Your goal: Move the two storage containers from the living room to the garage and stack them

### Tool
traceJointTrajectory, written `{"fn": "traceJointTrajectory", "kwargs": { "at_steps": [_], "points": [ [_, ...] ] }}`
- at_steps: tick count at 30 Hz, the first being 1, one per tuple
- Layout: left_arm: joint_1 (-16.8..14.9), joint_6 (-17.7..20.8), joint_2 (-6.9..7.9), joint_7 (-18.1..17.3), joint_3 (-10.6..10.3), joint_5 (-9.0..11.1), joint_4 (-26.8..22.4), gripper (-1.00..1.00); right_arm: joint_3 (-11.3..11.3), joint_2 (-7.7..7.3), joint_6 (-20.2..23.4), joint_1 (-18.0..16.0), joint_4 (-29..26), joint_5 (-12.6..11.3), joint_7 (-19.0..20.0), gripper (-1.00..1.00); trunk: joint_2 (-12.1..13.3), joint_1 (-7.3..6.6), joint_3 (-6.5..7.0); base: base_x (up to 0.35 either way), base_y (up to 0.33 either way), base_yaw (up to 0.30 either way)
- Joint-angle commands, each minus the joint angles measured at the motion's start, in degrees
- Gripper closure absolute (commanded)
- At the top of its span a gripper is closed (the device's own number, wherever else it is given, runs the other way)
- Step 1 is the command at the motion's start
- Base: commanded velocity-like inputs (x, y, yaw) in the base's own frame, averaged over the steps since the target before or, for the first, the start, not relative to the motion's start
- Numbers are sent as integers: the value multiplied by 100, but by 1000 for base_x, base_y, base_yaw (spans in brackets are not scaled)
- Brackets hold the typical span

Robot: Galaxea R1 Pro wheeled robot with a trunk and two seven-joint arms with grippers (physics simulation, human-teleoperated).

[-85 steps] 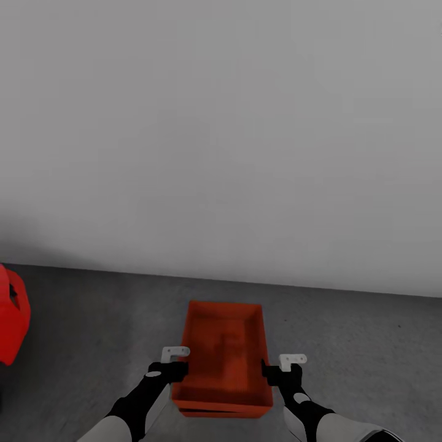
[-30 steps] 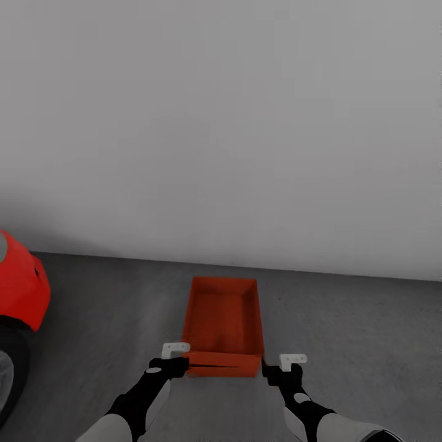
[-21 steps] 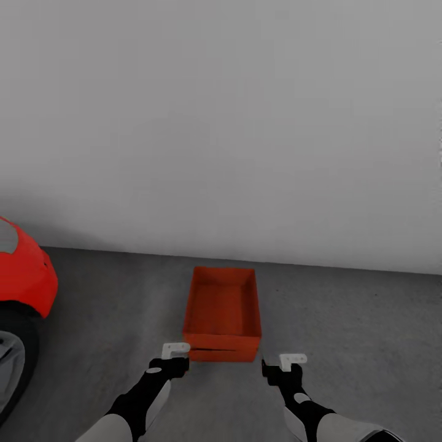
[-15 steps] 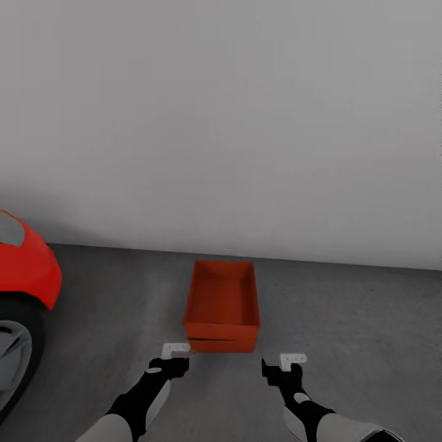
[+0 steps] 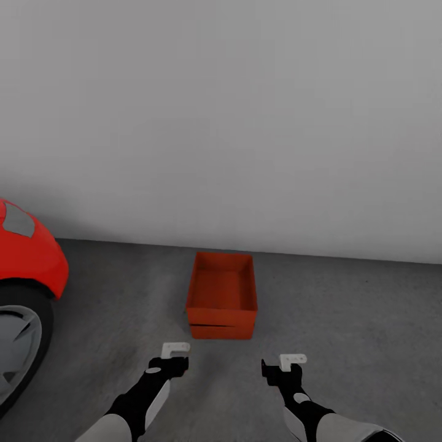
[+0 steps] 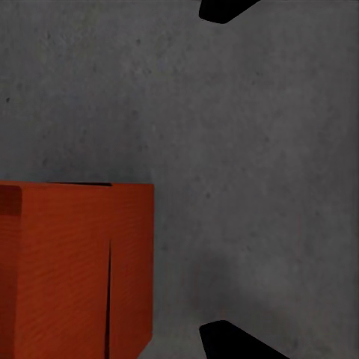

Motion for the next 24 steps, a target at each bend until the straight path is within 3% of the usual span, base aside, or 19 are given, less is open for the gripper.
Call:
{"fn": "traceJointTrajectory", "kwargs": {
  "at_steps": [1,11,17,20,24],
  "points": [
    [-1,28,7,48,-49,59,-10,-100,48,4,-13,-4,5,-33,-26,-100,-4,0,-5,-12,0,0],
    [-1,-3,120,70,27,51,143,-100,20,-82,80,-34,103,-71,-28,-100,-4,0,-5,-2,0,0],
    [-1,-7,602,21,47,76,612,-100,25,-103,130,-11,155,-74,-48,-100,-4,0,-5,0,0,0],
    [-1,-17,745,-1,54,82,968,-100,25,-121,131,-6,162,-74,-44,-100,-4,0,-5,0,0,0],
    [-1,-23,811,-11,60,133,1252,-100,26,-197,139,3,169,-70,-34,-100,-4,0,-5,0,0,0]
  ]
}}
